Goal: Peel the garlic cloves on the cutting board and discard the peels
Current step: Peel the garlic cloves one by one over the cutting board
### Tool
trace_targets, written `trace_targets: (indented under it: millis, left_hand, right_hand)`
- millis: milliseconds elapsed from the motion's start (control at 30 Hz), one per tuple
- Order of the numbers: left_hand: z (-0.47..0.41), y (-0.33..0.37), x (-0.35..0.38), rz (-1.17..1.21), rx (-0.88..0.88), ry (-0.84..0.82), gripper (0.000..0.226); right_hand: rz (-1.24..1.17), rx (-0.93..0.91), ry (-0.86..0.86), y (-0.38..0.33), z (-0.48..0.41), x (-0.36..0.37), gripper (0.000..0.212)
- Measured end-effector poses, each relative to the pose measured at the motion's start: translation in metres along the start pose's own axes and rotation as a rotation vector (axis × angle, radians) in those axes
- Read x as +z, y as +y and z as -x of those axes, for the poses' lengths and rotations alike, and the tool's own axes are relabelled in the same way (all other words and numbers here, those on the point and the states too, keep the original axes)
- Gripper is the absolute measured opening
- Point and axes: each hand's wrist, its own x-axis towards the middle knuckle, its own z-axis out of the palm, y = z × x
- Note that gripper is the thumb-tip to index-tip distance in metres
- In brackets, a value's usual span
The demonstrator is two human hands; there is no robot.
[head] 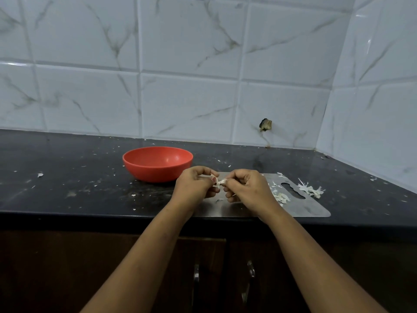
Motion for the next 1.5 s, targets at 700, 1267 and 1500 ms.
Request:
trace_targets:
  millis: [700, 1267, 1500]
  left_hand:
    - [0.003, -0.010, 0.007, -0.412, 0.258, 0.140, 0.019]
    - [0.001, -0.002, -0.003, -0.196, 0.147, 0.025, 0.006]
    - [0.003, -0.002, -0.003, -0.208, 0.125, -0.024, 0.006]
  right_hand:
    - [0.129, 0.036, -0.048, 0.002, -0.006, 0.000, 0.015]
    - [-0.035, 0.001, -0.079, 0.001, -0.002, -0.005, 0.021]
    - [-0.102, 0.003, -0.065, -0.001, -0.001, -0.006, 0.018]
